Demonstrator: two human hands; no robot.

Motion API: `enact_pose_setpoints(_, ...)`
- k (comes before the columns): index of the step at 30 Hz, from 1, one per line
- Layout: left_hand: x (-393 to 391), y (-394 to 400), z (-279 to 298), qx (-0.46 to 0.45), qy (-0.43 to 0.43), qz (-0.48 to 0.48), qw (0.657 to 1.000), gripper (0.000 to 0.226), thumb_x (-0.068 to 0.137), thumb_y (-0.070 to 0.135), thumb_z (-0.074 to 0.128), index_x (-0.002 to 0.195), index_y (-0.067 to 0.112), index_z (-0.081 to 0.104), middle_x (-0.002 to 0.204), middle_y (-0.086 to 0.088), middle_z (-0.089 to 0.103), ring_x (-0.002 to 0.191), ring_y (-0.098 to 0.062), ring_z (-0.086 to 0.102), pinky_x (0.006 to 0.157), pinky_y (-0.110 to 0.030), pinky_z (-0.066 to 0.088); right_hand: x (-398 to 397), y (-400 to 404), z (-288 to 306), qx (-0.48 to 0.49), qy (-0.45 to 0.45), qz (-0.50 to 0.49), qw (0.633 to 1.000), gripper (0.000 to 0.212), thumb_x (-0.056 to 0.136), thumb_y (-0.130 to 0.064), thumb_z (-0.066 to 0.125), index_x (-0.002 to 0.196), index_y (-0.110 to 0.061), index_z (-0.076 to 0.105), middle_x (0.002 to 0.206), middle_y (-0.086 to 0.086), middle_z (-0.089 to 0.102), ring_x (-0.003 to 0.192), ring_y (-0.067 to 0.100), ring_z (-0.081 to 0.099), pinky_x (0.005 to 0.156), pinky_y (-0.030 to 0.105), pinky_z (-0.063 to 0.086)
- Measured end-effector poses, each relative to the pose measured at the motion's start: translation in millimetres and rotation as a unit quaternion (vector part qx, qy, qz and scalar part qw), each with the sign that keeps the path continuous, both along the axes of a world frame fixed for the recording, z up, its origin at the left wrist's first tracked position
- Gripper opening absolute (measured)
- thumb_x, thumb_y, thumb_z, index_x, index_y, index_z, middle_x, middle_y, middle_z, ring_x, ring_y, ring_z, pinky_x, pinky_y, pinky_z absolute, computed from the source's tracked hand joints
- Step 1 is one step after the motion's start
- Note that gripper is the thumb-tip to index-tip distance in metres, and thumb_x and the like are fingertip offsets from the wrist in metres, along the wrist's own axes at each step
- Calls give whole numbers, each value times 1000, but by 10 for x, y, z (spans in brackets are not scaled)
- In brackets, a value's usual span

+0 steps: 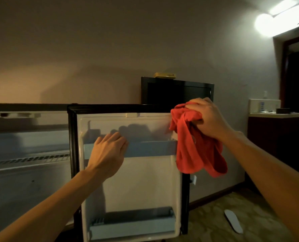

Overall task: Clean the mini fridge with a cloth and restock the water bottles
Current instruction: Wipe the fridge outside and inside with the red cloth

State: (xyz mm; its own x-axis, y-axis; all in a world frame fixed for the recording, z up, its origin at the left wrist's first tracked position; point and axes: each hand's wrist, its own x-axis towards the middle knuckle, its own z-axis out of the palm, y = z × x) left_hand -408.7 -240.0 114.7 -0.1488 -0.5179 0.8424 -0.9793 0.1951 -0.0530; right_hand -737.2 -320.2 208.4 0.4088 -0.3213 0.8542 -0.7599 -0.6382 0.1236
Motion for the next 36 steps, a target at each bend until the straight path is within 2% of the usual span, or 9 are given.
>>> enact_pose_setpoints(5, -153, -45, 34, 8, 1, 4, 1000, 30, 94, 38, 37, 79, 22, 57, 87, 1, 57, 87, -26, 56, 74, -41, 43, -62, 2, -721, 49, 28, 9, 998, 48, 63, 2, 74, 110, -6, 69, 113, 9, 63, 100, 29, 51, 92, 45, 46)
enact_pose_setpoints(8, -229, -41, 4, 21, -29, 34, 999, 33, 94, 45, 34, 90, 26, 60, 88, 4, 57, 89, -25, 55, 76, -41, 40, -122, 45, -914, 69, 65, 9, 995, 52, 60, 12, 71, 109, -4, 70, 113, 11, 64, 100, 31, 52, 88, 48, 50)
enact_pose_setpoints(11, -257, 4, 28, 16, -20, 27, 999, 31, 94, 45, 35, 84, 25, 57, 84, 3, 57, 86, -26, 57, 73, -39, 39, -101, 68, -629, 26, 26, 1, 999, 48, 67, 1, 73, 114, -5, 68, 116, 12, 63, 105, 33, 50, 94, 42, 44)
enact_pose_setpoints(15, -498, 28, 99, 35, -2, -27, 999, 30, 94, 40, 37, 73, 22, 47, 80, -2, 58, 84, -29, 55, 71, -38, 38, -10, 134, -182, -33, -26, 2, 999, 52, 76, -33, 46, 117, -9, 66, 119, 8, 61, 106, 31, 47, 93, 35, 39)
enact_pose_setpoints(21, -683, -24, 46, 22, -5, -25, 999, 30, 95, 37, 38, 80, 18, 56, 84, -6, 61, 84, -32, 54, 71, -39, 39, 91, 73, -763, -61, -100, -10, 993, 45, 72, 2, 68, 116, -3, 65, 120, 13, 59, 108, 32, 46, 95, 37, 42)
enact_pose_setpoints(24, -648, -11, 36, 25, -5, -35, 999, 26, 94, 34, 39, 81, 18, 56, 84, -5, 60, 84, -32, 53, 70, -39, 37, 160, 139, -1360, -49, -154, 21, 987, 34, 81, -9, 67, 115, -4, 64, 123, 13, 56, 113, 30, 41, 99, 33, 38)
enact_pose_setpoints(26, -645, -1, 38, 30, -3, -42, 999, 22, 93, 31, 41, 81, 19, 55, 85, -5, 60, 85, -31, 53, 70, -38, 34, 156, 152, -1727, -54, -143, 36, 988, 31, 86, -17, 61, 115, -6, 66, 124, 11, 55, 113, 30, 43, 100, 34, 40)
enact_pose_setpoints(31, -661, 31, -16, 13, 11, -42, 999, 17, 94, 29, 43, 80, 21, 51, 87, -8, 60, 87, -34, 52, 72, -39, 31, 46, 202, -2585, 28, -17, -18, 999, 50, 64, -10, 84, 111, -8, 68, 133, 8, 44, 110, 27, 45, 92, 48, 52)
enact_pose_setpoints(36, -680, 17, -102, -17, -17, -9, 1000, 21, 98, 28, 43, 106, 20, 61, 97, -9, 60, 94, -36, 53, 81, -43, 35, -52, 374, -2488, -12, 39, -23, 999, 45, 66, -11, 78, 111, -9, 70, 128, 7, 44, 107, 24, 45, 94, 39, 50)
